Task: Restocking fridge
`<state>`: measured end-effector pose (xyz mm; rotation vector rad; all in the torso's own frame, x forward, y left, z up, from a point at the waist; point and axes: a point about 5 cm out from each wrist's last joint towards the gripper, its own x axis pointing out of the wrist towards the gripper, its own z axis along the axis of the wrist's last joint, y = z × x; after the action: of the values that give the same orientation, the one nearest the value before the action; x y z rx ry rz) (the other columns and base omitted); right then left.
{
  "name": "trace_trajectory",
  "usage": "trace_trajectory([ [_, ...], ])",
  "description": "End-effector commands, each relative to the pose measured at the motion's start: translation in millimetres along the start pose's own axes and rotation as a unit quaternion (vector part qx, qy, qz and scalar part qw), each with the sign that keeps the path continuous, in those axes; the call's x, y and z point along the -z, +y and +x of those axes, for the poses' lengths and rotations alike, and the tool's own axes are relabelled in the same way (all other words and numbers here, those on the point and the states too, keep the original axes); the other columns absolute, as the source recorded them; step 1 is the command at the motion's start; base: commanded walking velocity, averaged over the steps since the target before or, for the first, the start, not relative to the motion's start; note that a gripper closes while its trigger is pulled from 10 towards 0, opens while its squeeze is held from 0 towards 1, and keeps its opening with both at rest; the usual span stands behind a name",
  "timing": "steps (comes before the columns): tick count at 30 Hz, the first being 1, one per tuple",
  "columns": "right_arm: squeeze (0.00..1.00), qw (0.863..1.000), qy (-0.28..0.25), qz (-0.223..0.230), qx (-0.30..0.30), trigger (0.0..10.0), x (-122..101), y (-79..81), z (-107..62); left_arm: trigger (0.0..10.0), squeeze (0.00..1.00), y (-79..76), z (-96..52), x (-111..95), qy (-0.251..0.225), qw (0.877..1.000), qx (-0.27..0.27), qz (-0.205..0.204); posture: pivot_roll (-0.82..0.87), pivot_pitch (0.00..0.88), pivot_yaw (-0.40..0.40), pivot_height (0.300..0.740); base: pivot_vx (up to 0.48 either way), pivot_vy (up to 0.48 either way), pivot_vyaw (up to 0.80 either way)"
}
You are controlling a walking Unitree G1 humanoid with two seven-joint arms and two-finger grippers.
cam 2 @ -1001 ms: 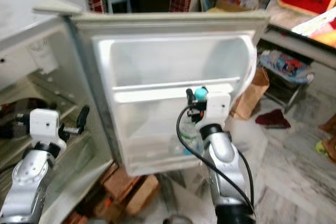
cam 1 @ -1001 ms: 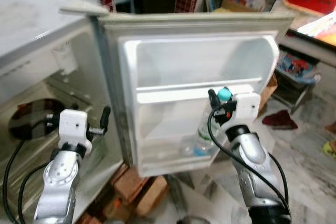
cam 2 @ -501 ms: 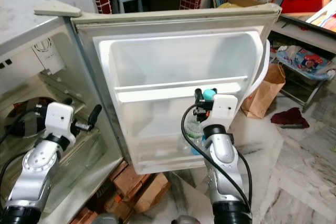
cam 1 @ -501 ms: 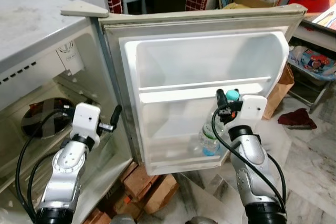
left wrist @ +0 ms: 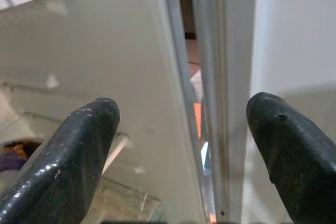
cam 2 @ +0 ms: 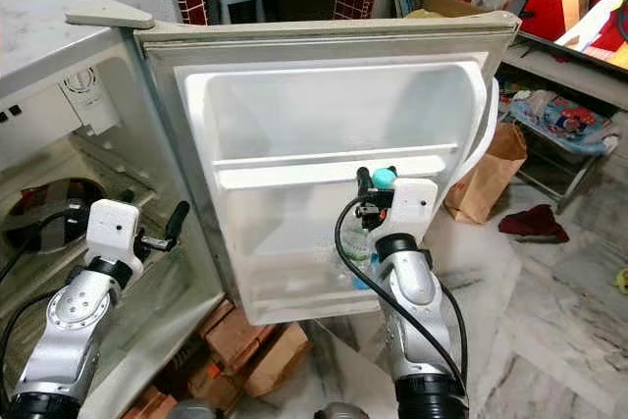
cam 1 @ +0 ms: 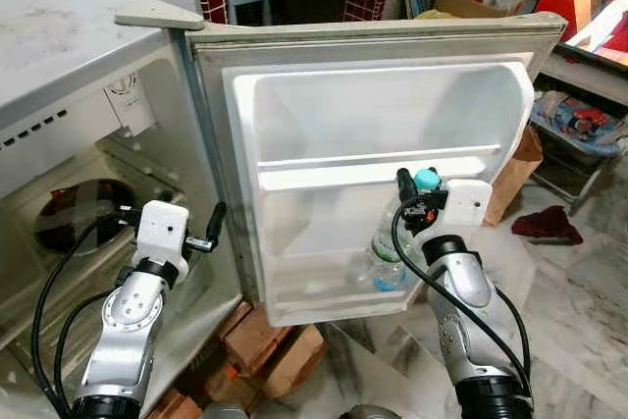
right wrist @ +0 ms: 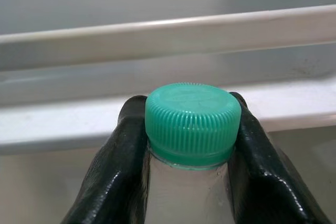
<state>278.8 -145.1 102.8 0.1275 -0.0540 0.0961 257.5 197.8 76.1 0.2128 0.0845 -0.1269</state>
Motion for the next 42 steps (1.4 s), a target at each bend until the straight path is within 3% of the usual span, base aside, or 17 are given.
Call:
trace_trajectory([
  [1,0.00,1.000,-0.001,0.002,-0.006,10.0,-2.4,0.0,2.4,10.0,0.00,2.4,-0.6,-6.8,-0.014,1.000,-0.007,0.004,0.07,0.000,-0.078,0.740,0.000,0.000,0.00],
  [18,0.00,1.000,0.005,0.001,-0.019,10.0,-3.9,1.5,0.8,10.0,0.00,-3.2,-5.2,-5.9,-0.010,1.000,-0.011,-0.002,0.05,0.000,-0.089,0.631,0.000,0.000,0.00],
  [42,0.00,1.000,0.005,-0.004,-0.027,10.0,-2.9,5.5,2.3,10.0,0.00,-3.2,-5.7,-9.5,-0.015,1.000,-0.012,0.005,0.06,0.008,-0.083,0.631,0.000,0.000,0.00],
])
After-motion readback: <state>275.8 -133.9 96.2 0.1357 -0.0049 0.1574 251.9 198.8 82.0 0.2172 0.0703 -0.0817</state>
